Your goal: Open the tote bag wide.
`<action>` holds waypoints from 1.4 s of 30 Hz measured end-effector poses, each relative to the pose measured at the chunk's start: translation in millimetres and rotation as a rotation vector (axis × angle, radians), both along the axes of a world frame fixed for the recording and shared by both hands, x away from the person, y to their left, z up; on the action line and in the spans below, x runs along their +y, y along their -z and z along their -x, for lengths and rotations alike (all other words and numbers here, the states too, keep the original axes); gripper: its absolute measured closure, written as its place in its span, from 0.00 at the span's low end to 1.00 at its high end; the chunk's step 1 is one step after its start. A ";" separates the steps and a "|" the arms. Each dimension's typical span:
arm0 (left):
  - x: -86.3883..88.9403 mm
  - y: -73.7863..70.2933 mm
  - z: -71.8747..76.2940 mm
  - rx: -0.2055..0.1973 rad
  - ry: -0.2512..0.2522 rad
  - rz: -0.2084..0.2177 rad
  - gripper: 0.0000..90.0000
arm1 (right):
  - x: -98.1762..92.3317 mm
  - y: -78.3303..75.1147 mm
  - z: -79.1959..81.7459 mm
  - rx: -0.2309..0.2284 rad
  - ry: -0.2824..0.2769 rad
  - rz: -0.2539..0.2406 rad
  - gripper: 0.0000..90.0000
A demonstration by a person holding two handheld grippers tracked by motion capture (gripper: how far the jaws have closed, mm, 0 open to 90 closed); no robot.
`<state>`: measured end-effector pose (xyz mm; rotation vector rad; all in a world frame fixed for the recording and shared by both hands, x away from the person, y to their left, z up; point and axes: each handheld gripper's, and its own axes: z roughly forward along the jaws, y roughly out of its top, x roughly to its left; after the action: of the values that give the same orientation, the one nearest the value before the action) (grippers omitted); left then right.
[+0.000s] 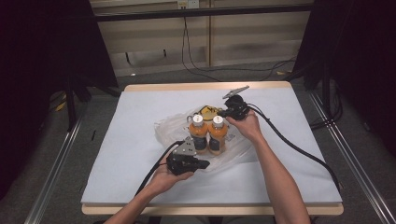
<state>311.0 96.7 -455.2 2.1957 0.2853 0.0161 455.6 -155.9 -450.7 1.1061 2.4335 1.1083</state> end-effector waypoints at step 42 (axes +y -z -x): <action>62.9 -38.8 3.4 -0.116 -0.234 0.109 0.14 | -78.3 -42.8 136.3 -0.171 0.023 -0.168 0.21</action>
<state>307.5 159.6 -416.4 2.0344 0.4644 0.2512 319.3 -234.2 -408.0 1.0358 2.2258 1.3609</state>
